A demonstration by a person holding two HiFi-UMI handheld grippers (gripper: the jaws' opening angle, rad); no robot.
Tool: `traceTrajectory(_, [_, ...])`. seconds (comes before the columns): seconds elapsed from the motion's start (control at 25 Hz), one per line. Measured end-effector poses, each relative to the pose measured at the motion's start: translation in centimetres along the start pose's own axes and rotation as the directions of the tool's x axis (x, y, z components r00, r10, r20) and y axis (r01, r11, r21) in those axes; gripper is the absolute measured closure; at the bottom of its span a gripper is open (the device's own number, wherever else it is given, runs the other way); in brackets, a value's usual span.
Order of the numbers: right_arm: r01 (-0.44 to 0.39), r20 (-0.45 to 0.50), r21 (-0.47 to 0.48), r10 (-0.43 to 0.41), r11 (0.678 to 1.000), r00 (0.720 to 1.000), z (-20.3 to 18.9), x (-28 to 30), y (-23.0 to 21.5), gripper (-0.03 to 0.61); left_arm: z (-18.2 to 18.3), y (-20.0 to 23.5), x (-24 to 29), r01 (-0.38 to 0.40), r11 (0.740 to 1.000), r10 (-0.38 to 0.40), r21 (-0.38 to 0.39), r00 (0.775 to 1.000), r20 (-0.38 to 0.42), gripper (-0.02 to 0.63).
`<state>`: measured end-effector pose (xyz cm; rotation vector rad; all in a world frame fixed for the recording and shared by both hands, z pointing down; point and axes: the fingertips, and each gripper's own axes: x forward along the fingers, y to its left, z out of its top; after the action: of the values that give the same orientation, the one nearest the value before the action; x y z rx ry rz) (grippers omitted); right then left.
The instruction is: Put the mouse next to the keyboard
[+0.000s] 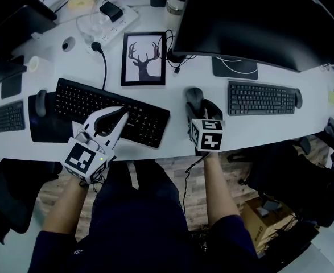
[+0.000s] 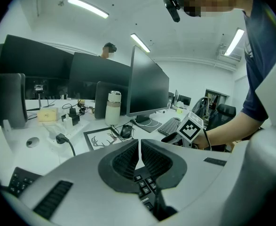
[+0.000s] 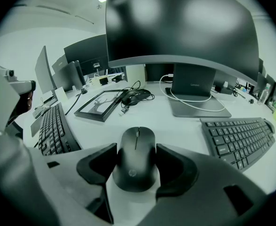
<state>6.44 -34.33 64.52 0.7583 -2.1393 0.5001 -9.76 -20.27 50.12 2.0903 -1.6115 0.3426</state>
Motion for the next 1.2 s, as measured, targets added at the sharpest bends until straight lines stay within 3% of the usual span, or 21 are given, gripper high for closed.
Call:
traceTrajectory(0.72, [-0.001,0.063,-0.003,0.001,1.0,0.998,1.2,-1.5,0.5,0.291,0.3,-0.7,-1.7,-0.009,1.0,0.009,0.021,1.0,0.013,0.571])
traceTrajectory(1.2, [0.033,0.123,0.026,-0.036,0.999,0.992,1.5,-5.4,2.0,0.295,1.2,-1.7,-3.8,0.027,0.998,-0.03,0.059,0.998,0.05,0.571])
